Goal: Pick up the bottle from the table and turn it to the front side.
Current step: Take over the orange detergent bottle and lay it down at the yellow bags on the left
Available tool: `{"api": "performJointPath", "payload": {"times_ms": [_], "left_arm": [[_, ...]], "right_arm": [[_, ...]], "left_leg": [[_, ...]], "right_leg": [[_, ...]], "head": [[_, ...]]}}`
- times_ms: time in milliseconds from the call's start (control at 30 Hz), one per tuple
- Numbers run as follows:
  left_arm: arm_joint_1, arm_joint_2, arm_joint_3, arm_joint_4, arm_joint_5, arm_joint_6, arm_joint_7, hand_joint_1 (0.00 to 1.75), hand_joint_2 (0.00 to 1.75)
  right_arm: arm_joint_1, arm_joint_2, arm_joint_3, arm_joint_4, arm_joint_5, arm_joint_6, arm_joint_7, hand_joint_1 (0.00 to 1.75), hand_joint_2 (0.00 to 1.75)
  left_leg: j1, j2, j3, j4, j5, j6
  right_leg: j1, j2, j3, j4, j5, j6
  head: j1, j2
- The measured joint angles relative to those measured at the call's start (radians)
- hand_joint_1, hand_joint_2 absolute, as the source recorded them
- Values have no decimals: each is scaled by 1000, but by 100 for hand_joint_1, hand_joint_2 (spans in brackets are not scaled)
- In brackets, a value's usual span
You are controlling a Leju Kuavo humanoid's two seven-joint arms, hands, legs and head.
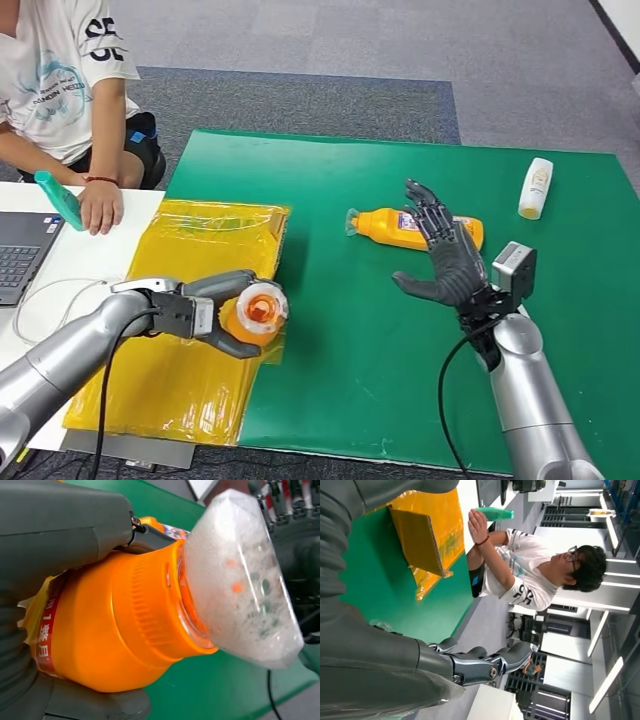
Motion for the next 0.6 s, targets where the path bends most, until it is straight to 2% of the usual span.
{"api": "performJointPath", "payload": {"times_ms": [433,533,600], "left_arm": [[-132,29,-111,30,114,-4,153,175,175],[-191,42,-160,45,123,-44,213,175,175],[-260,51,-221,69,117,-90,258,175,175]], "right_arm": [[-17,14,36,86,44,-37,-4,0,175],[-23,22,51,110,54,-32,-10,0,175],[-35,32,64,133,58,-28,-16,0,175]], "left_leg": [[0,0,-1,0,0,0],[0,0,-1,0,0,0],[0,0,-1,0,1,-1]], "right_leg": [[0,0,-1,0,0,0],[0,0,-1,0,0,0],[0,0,-2,0,1,-1]], "head": [[0,0],[0,0],[0,0]]}}
